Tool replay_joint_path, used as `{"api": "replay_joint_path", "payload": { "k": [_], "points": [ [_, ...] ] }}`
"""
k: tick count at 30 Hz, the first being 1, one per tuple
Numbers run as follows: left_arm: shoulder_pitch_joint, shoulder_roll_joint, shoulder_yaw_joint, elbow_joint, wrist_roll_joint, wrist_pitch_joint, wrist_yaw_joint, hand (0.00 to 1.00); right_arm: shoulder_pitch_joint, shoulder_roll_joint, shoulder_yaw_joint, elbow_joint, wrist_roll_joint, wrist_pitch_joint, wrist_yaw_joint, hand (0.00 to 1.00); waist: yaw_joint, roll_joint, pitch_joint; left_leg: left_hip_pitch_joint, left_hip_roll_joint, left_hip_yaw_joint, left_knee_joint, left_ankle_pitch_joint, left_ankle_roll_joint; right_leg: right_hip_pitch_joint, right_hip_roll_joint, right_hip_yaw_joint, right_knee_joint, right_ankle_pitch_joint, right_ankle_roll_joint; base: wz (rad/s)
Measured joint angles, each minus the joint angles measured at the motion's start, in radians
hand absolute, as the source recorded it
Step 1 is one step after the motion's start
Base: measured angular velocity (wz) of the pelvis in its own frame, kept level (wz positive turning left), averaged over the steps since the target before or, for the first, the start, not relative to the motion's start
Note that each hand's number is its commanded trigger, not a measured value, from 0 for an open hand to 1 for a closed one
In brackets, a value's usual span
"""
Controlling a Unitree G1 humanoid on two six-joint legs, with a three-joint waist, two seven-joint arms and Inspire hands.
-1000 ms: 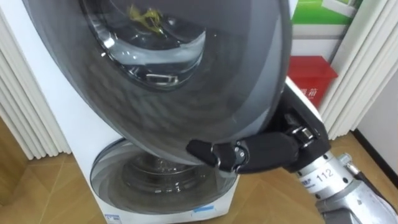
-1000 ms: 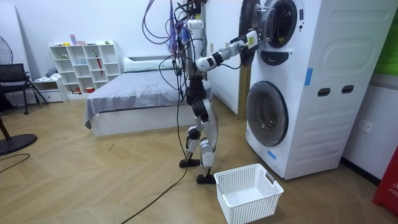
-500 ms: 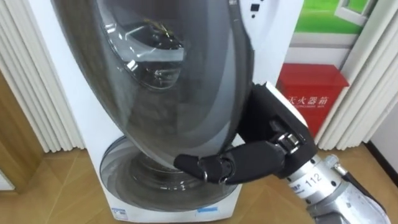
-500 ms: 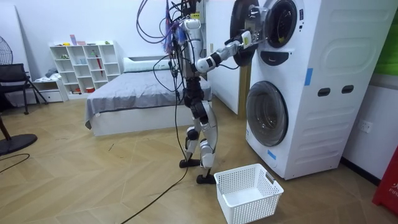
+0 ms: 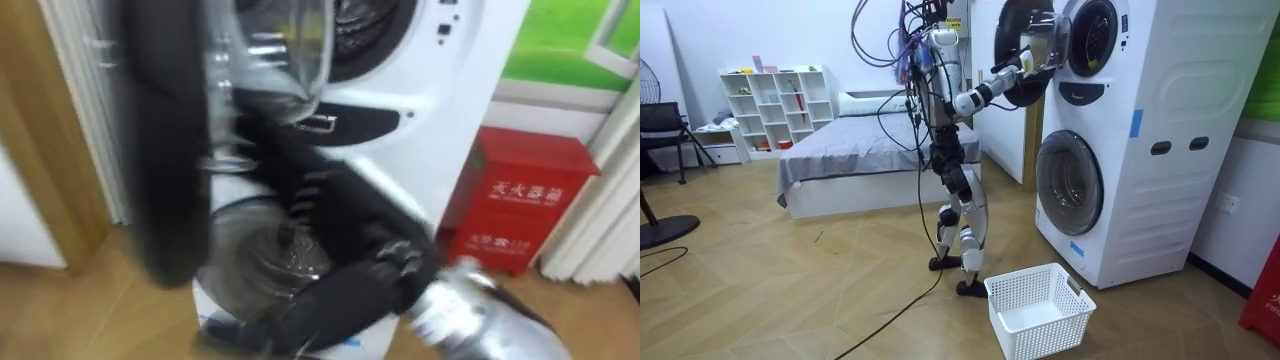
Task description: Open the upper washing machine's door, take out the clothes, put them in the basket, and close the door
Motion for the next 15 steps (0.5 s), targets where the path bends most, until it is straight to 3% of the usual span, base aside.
{"api": "replay_joint_path", "payload": {
  "k": [2, 3, 4, 5, 6, 7, 8, 9, 10, 11, 12, 15],
  "points": [
    [0.005, -0.012, 0.004, -0.001, -0.016, 0.002, -0.002, 0.00, -0.029, 0.006, 0.005, 0.025, 0.000, 0.000, -0.004, 0.00, 0.018, 0.007, 0.0029, -0.015, 0.028, 0.006, -0.012, 0.005, -0.008, 0.000, 0.009, 0.011, 0.016, -0.005, 0.020, 0.58],
    [-0.001, -0.021, 0.007, 0.001, -0.016, 0.002, -0.002, 0.00, -0.041, 0.004, 0.005, 0.024, 0.002, -0.004, 0.013, 0.00, 0.002, 0.012, 0.0257, -0.034, 0.047, 0.036, 0.025, 0.021, -0.027, -0.037, -0.018, 0.082, 0.254, -0.092, 0.006, 1.71],
    [-0.001, -0.011, 0.003, -0.003, -0.015, -0.002, -0.002, 0.00, -0.039, -0.002, 0.002, 0.025, 0.016, -0.008, 0.025, 0.00, -0.019, -0.023, 0.0251, -0.072, 0.019, 0.053, 0.104, 0.022, -0.036, -0.028, -0.075, 0.199, 0.403, -0.252, 0.053, 1.89],
    [-0.010, -0.007, -0.002, -0.013, -0.017, -0.006, -0.002, 0.00, -0.044, -0.002, 0.002, 0.032, 0.032, -0.012, 0.033, 0.00, -0.013, -0.038, 0.0306, -0.092, 0.001, 0.052, 0.155, 0.015, -0.048, -0.036, -0.058, 0.245, 0.425, -0.307, -0.003, 1.90],
    [-0.001, -0.001, -0.015, -0.036, -0.041, -0.010, -0.008, 0.00, -0.040, -0.007, 0.018, 0.036, 0.044, -0.019, 0.045, 0.00, 0.005, -0.028, 0.0251, -0.118, -0.013, 0.021, 0.199, 0.004, -0.052, -0.023, 0.009, 0.324, 0.419, -0.322, -0.043, 1.11],
    [0.003, 0.002, -0.017, -0.044, -0.072, -0.012, -0.020, 0.00, -0.049, -0.006, 0.044, 0.036, 0.059, -0.020, 0.066, 0.00, 0.033, -0.022, 0.0215, -0.112, -0.036, 0.025, 0.170, 0.003, -0.045, -0.012, 0.043, 0.398, 0.384, -0.321, -0.046, 0.84],
    [0.004, 0.002, -0.016, -0.043, -0.082, -0.010, -0.026, 0.00, -0.054, -0.004, 0.054, 0.036, 0.071, -0.020, 0.080, 0.00, 0.046, -0.022, 0.0218, -0.100, -0.048, 0.032, 0.139, 0.008, -0.045, -0.010, 0.052, 0.426, 0.361, -0.314, -0.047, 0.22],
    [0.008, -0.002, -0.014, -0.044, -0.081, -0.009, -0.034, 0.00, -0.065, -0.003, 0.059, 0.033, 0.076, -0.023, 0.105, 0.00, 0.069, -0.015, 0.0203, -0.062, -0.077, 0.041, 0.066, 0.051, -0.024, -0.001, 0.056, 0.461, 0.293, -0.254, -0.047, -0.11],
    [0.012, -0.006, -0.002, -0.044, -0.081, -0.010, -0.039, 0.00, -0.069, -0.005, 0.056, 0.036, 0.073, -0.030, 0.113, 0.00, 0.090, -0.007, 0.0248, -0.027, -0.083, 0.052, -0.016, 0.078, 0.010, 0.017, 0.048, 0.467, 0.216, -0.172, -0.062, -0.22],
    [0.013, -0.009, 0.005, -0.042, -0.082, -0.010, -0.039, 0.00, -0.066, -0.006, 0.055, 0.036, 0.070, -0.032, 0.116, 0.00, 0.099, -0.006, 0.0253, -0.016, -0.084, 0.056, -0.036, 0.082, 0.015, 0.028, 0.040, 0.455, 0.189, -0.159, -0.061, -0.24],
    [0.014, -0.009, 0.021, -0.037, -0.090, -0.010, -0.039, 0.00, -0.060, -0.004, 0.053, 0.038, 0.067, -0.032, 0.125, 0.00, 0.103, 0.002, 0.0309, -0.010, -0.088, 0.058, -0.052, 0.080, 0.021, 0.040, 0.025, 0.422, 0.152, -0.146, -0.062, -0.13],
    [0.003, 0.002, 0.029, -0.036, -0.125, -0.014, -0.038, 0.00, -0.062, -0.015, 0.048, 0.038, 0.066, -0.030, 0.146, 0.00, 0.104, -0.009, 0.0327, -0.007, -0.102, 0.064, -0.057, 0.057, 0.039, 0.060, 0.008, 0.359, 0.104, -0.139, -0.054, -0.11]
  ]
}}
